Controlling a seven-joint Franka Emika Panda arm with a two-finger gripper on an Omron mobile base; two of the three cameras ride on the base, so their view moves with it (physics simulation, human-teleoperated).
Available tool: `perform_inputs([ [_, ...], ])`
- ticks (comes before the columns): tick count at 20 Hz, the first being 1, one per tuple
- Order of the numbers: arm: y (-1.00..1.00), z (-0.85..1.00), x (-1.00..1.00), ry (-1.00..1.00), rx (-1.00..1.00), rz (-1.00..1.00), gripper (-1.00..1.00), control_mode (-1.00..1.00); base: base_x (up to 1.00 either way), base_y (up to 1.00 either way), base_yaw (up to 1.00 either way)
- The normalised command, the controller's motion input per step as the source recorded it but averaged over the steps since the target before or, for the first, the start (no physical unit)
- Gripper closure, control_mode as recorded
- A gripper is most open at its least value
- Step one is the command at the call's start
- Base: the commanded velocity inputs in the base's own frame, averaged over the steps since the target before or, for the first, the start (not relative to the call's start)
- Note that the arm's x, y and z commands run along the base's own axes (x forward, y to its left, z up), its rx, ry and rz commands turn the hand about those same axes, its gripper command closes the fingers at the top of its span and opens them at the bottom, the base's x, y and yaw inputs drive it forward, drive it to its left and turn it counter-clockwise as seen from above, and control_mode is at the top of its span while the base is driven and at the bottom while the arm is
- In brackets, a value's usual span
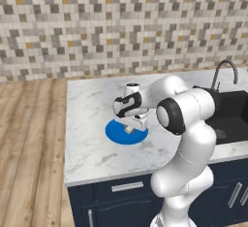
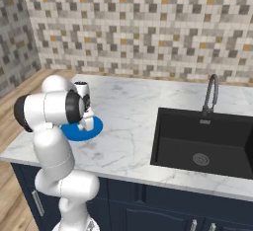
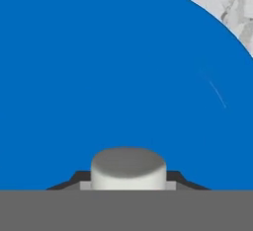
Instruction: Pick up the marshmallow and place it in the cup of hot chocolate on the dining counter.
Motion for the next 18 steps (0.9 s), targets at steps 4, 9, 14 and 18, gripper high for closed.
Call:
perform_inputs([
  [4, -0.16, 0.57, -0.07, 0.0, 0.0, 0.0, 1.0, -1.0, 0.0, 0.0, 0.0],
  [9, -0.34, 0.94, -0.15, 0.01, -0.02, 0.0, 1.0, -1.0, 0.0, 0.0, 0.0],
  [14, -0.5, 1.0, -0.3, 0.04, -0.09, 0.0, 1.0, -1.0, 0.0, 0.0, 0.0],
  [18, -0.54, 0.79, -0.51, 0.04, -0.23, 0.0, 1.0, -1.0, 0.0, 0.0, 0.0],
])
